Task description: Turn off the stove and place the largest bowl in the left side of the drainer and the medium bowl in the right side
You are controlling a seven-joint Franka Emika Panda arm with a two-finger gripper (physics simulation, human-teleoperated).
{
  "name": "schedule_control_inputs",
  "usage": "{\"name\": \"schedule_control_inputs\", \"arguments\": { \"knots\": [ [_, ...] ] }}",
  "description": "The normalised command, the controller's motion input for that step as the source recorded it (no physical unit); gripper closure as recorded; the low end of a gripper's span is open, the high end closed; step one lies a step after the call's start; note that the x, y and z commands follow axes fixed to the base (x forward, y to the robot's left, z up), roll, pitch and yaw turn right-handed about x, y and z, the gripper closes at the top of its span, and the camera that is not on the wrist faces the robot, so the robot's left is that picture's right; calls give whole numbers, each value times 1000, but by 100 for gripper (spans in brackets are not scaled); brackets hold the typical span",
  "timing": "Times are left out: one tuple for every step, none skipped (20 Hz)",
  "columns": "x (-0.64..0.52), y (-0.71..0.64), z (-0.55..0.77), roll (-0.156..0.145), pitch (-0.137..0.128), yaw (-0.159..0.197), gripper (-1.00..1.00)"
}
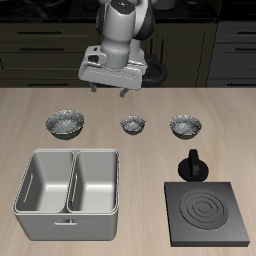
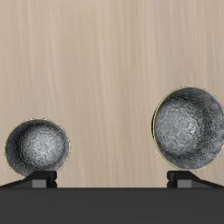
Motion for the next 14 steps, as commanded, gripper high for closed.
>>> {"name": "schedule_control_inputs", "arguments": {
  "knots": [
    [0, 0, 0, 0, 0, 0, -100],
    [0, 0, 0, 0, 0, 0, -100],
    [0, 0, 0, 0, 0, 0, -100],
    [186, -2912, -351, -19, 31, 500, -100],
    [6, 21, 3, 0, 0, 0, -100],
    [0, 0, 0, 0, 0, 0, -100],
    [0, 0, 0, 0, 0, 0, -100],
    [-40, -1712, -25, 73, -42, 169, -100],
    [-48, -176, -3, 134, -14, 98, -100],
    [-112, -666, 60, 13, 66, -11, -100],
    [-98, -336, 176, 82, -97, 6, -100],
    [-91, -323, 73, 225, 30, 91, -100],
    [-131, -485, 62, 89, 99, -78, -100],
    [-98, -644, 183, -111, -95, 52, -100]
  ]
}}
